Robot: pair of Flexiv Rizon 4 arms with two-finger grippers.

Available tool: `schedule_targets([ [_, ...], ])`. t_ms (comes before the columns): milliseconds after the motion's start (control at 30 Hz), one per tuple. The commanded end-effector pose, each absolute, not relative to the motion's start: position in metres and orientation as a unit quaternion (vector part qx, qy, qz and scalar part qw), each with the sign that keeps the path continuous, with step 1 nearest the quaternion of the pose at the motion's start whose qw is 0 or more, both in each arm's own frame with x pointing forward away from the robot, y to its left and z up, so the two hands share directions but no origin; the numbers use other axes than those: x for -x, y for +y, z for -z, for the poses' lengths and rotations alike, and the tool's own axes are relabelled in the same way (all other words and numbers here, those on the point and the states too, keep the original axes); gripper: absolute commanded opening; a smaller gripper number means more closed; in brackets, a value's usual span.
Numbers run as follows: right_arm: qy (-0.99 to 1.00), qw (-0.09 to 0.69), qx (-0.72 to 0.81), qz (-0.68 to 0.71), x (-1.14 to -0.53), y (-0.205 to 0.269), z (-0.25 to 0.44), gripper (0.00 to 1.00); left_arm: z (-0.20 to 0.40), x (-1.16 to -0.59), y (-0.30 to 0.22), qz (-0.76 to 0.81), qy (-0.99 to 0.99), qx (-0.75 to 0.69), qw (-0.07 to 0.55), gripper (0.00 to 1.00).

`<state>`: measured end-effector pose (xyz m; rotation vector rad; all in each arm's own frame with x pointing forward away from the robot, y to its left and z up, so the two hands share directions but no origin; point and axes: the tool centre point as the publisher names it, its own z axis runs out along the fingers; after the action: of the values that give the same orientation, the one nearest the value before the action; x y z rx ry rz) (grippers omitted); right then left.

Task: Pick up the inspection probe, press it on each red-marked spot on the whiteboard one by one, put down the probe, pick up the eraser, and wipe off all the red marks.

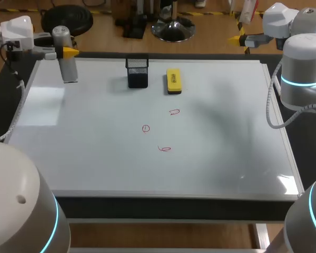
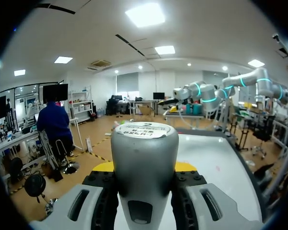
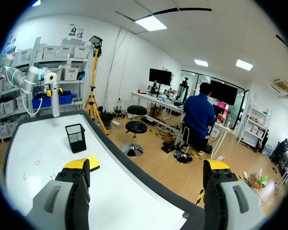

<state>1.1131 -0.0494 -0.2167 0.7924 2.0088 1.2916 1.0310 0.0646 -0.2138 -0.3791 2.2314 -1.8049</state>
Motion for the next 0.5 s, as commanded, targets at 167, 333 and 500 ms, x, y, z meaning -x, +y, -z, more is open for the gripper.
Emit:
schedule_targets([
  [167, 0.760, 0.307, -0.299, -0.488, -1.1135, -0.0497, 0.2166, 1.00, 0.2191, -1.0268, 0.0700, 0.624, 0.758, 0.136, 0.134, 0.00],
  [333, 0.760, 0.307, -0.299, -0.488, -1.1135, -0.0497, 0.2166, 1.00, 0.2219, -1.0266, 0.0738, 0.624, 0.757, 0.141, 0.136, 0.00],
  [500, 0.760, 0.307, -0.299, -0.488, -1.1135, -0.0497, 0.2166, 1.00, 0.2219, -1.0266, 0.0738, 0.624, 0.757, 0.141, 0.136, 0.00],
])
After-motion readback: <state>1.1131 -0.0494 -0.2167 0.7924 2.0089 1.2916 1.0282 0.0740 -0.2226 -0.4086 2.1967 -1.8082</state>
